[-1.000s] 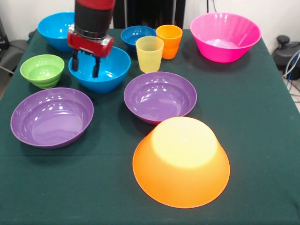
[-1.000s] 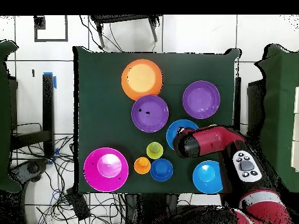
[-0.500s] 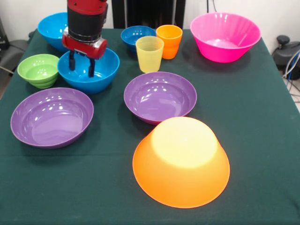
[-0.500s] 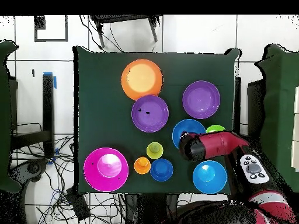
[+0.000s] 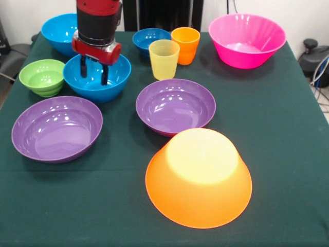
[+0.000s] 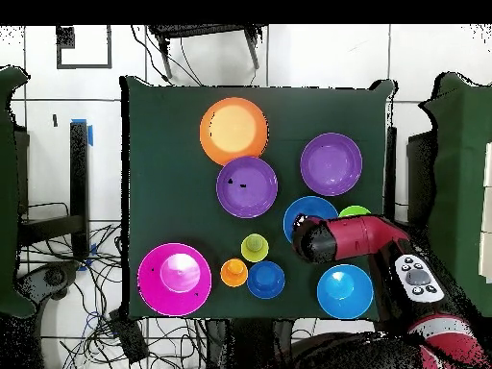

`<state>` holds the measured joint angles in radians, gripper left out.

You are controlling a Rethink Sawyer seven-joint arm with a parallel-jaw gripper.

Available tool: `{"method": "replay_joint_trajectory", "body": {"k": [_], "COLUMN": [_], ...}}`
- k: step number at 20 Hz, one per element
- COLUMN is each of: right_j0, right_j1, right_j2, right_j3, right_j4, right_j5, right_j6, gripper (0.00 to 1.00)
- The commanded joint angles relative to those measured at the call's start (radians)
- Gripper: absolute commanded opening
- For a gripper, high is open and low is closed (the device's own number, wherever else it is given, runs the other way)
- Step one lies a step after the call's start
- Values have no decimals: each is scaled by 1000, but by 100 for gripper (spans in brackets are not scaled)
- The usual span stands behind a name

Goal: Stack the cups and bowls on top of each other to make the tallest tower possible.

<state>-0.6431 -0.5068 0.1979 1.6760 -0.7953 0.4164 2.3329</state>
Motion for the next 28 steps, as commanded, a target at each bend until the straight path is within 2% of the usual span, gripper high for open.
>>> {"method": "replay_joint_trajectory", "body": {"k": [1,13,28], "right_j0": [-18,-10,-6], "right_j1": [-27,-89,-95], "right_j2": [167,213,244], "right_j3": [81,68,42], "right_j4": [55,93,93], "right_j5": [56,142,149], "right_j6": [-169,-202,-185], "gripper": [100,100,100]}}
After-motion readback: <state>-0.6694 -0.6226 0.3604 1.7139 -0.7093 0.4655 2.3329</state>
